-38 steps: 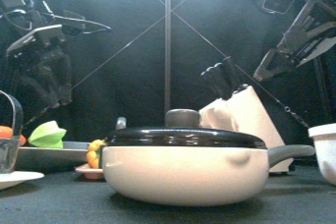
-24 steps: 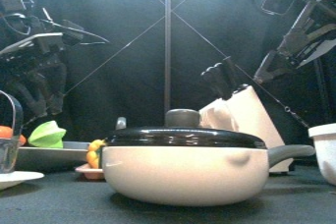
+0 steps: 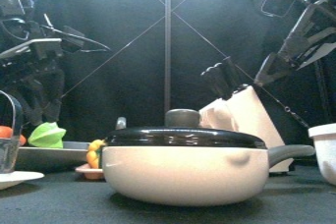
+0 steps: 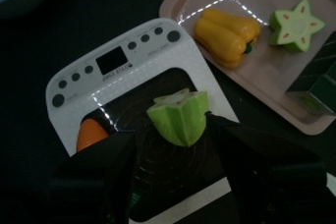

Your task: Grab starfruit top

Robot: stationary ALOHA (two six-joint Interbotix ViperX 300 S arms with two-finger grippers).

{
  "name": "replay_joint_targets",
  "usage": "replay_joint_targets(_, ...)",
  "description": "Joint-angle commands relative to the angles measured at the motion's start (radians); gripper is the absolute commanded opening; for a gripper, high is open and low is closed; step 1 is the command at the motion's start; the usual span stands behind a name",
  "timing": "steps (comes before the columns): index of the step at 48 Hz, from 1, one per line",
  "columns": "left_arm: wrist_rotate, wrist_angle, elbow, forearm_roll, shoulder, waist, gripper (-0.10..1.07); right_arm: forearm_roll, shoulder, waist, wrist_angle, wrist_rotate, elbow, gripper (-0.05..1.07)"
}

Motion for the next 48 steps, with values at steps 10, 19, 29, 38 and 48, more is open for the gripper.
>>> replay_joint_targets(10,0.000,-0.041,0.005,-0.008,0.002,0.006,0.99,-0.003,0.002,-0.002,-0.009,0.000,-0.018,1.00)
replay_joint_targets(19,0.000,-0.067,0.034,-0.008,0.003,0.069,1.01,-0.005,0.009,-0.005,-0.009,-0.002,-0.021,1.00)
replay_joint_targets(29,0.000,-0.213,0.055,0.020,0.003,0.121,1.01,-0.005,0.011,-0.006,-0.011,-0.003,-0.021,1.00)
replay_joint_targets(38,-0.005,-0.282,0.066,0.055,0.006,0.149,1.01,-0.005,0.011,-0.006,-0.009,0.000,-0.021,1.00)
replay_joint_targets(48,-0.003,-0.282,0.072,0.035,0.011,0.152,1.00,-0.005,0.011,-0.006,-0.011,0.000,-0.021,1.00)
